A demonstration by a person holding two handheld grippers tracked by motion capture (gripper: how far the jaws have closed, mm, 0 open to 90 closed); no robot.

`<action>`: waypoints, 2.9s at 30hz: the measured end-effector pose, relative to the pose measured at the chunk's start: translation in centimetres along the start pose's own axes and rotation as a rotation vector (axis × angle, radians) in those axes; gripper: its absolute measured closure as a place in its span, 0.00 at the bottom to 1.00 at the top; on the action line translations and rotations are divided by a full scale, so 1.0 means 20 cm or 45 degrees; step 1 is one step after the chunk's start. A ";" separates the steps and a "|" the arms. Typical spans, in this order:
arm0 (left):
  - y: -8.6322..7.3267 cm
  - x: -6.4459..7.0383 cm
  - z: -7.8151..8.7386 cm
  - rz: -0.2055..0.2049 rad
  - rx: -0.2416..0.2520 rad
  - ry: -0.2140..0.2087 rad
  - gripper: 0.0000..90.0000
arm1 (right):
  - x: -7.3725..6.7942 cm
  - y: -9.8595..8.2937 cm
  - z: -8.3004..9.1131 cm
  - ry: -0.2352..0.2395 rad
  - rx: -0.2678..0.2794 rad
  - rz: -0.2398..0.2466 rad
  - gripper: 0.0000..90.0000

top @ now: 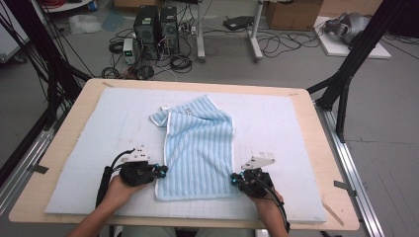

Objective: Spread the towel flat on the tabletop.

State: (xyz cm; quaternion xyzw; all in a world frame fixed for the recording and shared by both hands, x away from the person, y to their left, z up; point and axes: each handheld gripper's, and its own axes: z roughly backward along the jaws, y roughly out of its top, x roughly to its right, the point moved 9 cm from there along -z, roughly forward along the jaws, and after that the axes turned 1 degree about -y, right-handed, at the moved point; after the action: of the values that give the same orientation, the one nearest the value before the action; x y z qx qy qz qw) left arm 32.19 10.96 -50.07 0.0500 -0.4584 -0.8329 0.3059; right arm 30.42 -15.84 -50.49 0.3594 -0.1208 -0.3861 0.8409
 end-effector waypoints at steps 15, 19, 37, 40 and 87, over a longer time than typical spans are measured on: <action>0.19 -0.19 0.04 0.138 0.226 0.146 0.43 | 0.12 0.26 -0.07 -0.097 0.246 -0.096 0.30; 0.23 -0.26 0.05 0.141 0.284 0.181 0.42 | 0.20 0.28 -0.14 -0.132 0.222 -0.153 0.15; 0.19 -0.32 0.04 0.145 0.269 0.223 0.43 | 0.18 0.21 -0.19 -0.161 0.020 -0.069 0.85; 0.19 -0.32 0.04 0.152 0.272 0.226 0.44 | 0.13 0.21 -0.19 -0.170 0.007 -0.004 0.95; 0.09 -0.20 -0.07 0.072 -0.076 0.155 0.98 | 0.14 0.20 -0.17 -0.083 -0.071 -0.058 0.95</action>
State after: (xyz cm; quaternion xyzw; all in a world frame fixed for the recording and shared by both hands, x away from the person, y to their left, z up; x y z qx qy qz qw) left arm 36.76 11.38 -50.24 0.0786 -0.4151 -0.8327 0.3579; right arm 36.18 -14.28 -50.28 0.3256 -0.1288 -0.4199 0.8373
